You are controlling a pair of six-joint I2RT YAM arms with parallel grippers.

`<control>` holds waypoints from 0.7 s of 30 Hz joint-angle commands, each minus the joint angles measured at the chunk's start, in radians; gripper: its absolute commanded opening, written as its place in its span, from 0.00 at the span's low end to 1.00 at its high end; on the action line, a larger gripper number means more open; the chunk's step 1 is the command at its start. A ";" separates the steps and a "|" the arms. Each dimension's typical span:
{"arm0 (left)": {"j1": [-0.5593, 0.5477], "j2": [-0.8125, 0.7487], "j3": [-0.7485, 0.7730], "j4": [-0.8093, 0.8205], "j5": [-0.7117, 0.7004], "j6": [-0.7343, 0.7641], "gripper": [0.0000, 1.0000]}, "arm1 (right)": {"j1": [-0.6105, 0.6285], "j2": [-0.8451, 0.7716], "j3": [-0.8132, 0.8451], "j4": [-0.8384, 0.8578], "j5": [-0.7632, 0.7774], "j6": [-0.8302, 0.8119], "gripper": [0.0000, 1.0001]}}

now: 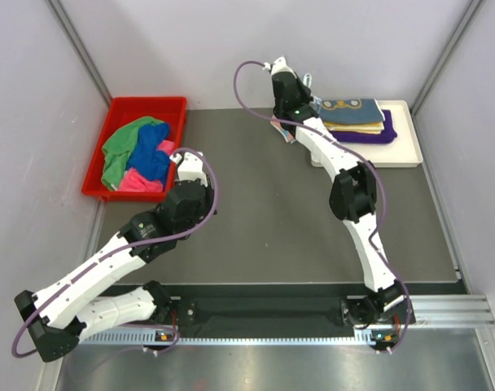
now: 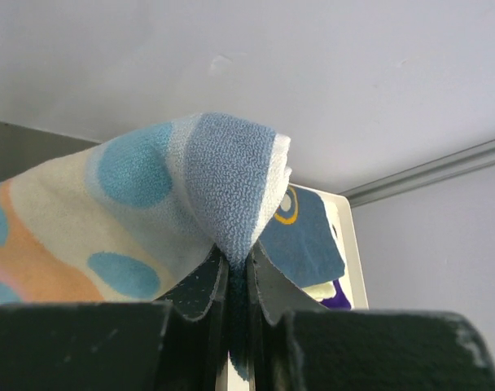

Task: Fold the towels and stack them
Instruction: Neatly place the folded towel into the bin

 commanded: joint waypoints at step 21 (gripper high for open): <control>0.003 0.006 -0.010 0.064 0.039 -0.019 0.21 | -0.028 -0.221 0.063 -0.018 -0.032 0.087 0.00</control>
